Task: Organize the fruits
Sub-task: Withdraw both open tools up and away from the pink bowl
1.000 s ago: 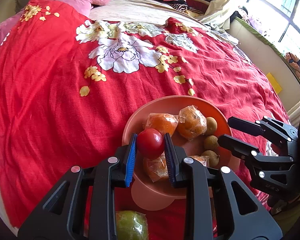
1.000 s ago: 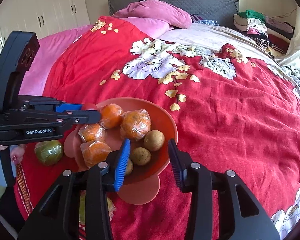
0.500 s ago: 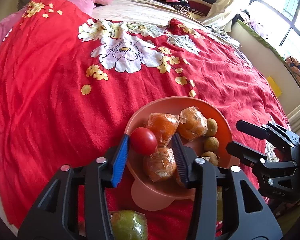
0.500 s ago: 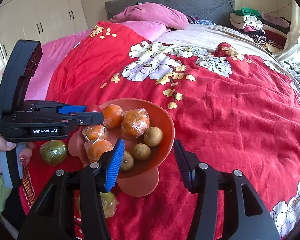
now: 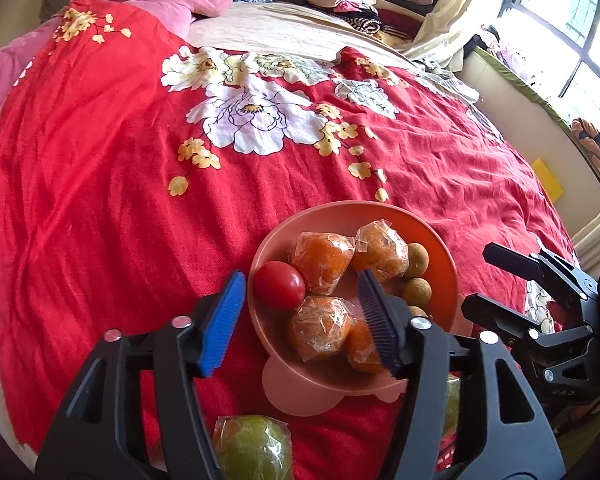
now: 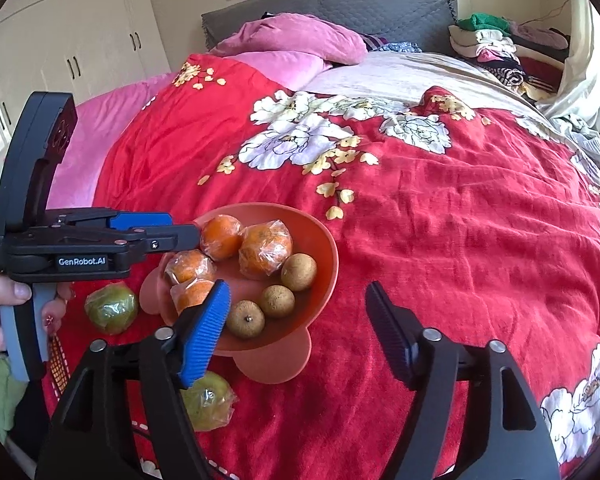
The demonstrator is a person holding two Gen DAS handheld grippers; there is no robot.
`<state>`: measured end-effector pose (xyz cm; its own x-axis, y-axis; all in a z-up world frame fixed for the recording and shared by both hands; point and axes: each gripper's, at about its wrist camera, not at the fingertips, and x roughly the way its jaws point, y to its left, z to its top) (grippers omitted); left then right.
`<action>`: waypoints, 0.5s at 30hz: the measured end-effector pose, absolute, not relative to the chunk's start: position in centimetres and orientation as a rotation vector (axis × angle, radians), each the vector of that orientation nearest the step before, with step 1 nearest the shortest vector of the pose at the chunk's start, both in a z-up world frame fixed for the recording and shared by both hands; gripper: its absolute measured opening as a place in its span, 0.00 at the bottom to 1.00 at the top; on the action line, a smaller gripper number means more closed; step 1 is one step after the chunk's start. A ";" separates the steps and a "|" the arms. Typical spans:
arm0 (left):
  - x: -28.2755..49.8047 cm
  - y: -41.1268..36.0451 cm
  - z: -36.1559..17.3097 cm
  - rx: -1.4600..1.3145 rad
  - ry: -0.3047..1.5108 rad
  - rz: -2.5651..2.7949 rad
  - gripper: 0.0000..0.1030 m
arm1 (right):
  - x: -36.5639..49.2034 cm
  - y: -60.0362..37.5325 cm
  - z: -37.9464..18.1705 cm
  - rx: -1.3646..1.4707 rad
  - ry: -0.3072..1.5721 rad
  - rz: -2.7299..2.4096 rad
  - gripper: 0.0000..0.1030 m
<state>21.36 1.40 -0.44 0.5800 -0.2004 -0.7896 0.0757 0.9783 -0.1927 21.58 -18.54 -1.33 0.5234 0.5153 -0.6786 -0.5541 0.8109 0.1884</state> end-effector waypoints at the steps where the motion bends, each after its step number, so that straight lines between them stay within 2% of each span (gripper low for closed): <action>1: 21.3 1.4 -0.4 -0.142 0.937 -0.162 0.55 | 21.6 -18.6 -1.3 -0.053 0.793 0.637 0.71; 8: 20.9 1.4 0.1 -0.139 0.925 -0.150 0.77 | 21.5 -18.8 -1.1 -0.051 0.786 0.616 0.75; 15: 20.6 1.5 0.6 -0.140 0.920 -0.139 0.88 | 21.1 -18.9 -0.8 -0.061 0.773 0.599 0.82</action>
